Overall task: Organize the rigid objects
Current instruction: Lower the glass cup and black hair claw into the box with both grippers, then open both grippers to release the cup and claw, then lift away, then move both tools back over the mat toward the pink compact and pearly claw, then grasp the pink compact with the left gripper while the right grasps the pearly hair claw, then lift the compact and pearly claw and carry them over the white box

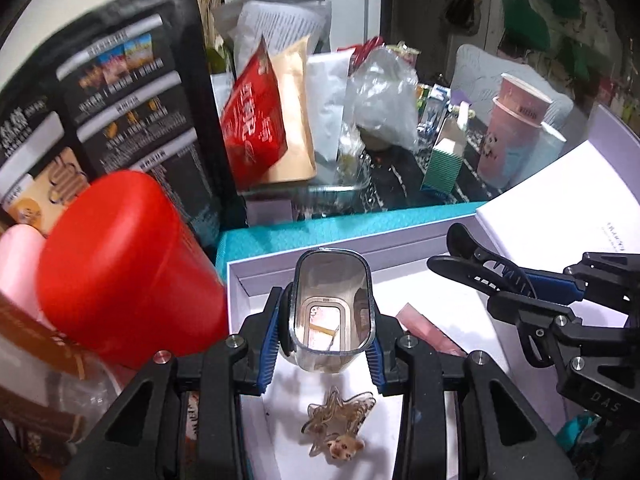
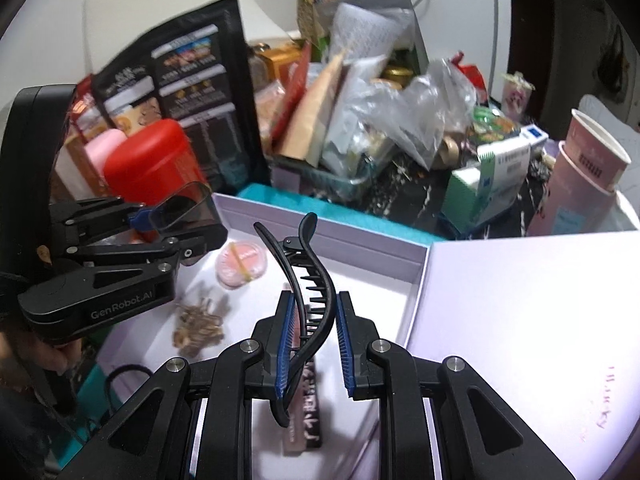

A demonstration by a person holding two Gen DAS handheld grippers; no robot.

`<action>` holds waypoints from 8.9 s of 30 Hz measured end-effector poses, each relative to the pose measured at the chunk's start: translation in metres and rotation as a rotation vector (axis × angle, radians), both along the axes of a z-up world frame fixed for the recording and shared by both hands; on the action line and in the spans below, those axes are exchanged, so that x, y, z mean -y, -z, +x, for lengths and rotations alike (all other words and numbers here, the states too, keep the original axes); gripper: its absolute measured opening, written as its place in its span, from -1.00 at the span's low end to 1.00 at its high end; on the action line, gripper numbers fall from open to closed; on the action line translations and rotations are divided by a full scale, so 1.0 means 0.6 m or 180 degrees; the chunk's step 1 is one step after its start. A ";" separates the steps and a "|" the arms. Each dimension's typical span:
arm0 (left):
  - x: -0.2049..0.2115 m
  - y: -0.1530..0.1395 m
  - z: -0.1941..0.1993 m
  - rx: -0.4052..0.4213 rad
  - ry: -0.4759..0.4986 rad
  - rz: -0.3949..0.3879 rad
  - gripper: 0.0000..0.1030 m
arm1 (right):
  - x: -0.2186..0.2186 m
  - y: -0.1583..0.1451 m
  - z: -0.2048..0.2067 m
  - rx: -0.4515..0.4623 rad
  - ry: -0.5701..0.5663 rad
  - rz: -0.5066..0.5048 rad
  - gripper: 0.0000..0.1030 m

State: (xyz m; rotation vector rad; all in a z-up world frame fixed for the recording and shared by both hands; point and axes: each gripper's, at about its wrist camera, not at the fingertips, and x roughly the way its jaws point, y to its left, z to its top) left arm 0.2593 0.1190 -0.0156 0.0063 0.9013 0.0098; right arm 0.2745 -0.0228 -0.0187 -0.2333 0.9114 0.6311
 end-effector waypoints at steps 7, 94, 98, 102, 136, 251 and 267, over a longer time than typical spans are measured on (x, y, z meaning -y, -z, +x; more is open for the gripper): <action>0.002 0.029 0.025 -0.0162 0.0014 0.0032 -0.30 | -0.007 0.017 0.016 -0.0095 0.0054 -0.0111 -0.60; 0.043 -0.140 -0.067 0.0175 -0.0005 0.0145 0.00 | 0.044 -0.161 -0.096 0.0424 0.0354 -0.0232 -0.14; 0.052 -0.163 -0.098 0.0314 0.0015 0.0185 0.00 | 0.054 -0.183 -0.130 0.0582 0.0361 -0.0181 -0.13; 0.065 -0.178 -0.132 0.0400 0.0072 0.0187 0.00 | 0.066 -0.197 -0.165 0.0671 0.0338 -0.0114 -0.13; 0.226 -0.137 -0.402 0.0594 0.0556 0.0017 0.00 | 0.229 -0.158 -0.462 0.0933 0.0709 0.0154 -0.05; 0.189 0.077 -0.458 -0.0054 0.0387 -0.0832 -0.01 | 0.249 0.065 -0.395 -0.0031 0.0702 0.0266 0.09; 0.146 0.048 -0.506 0.0173 0.0236 -0.0885 -0.01 | 0.212 0.044 -0.471 -0.0017 0.0513 0.0316 0.09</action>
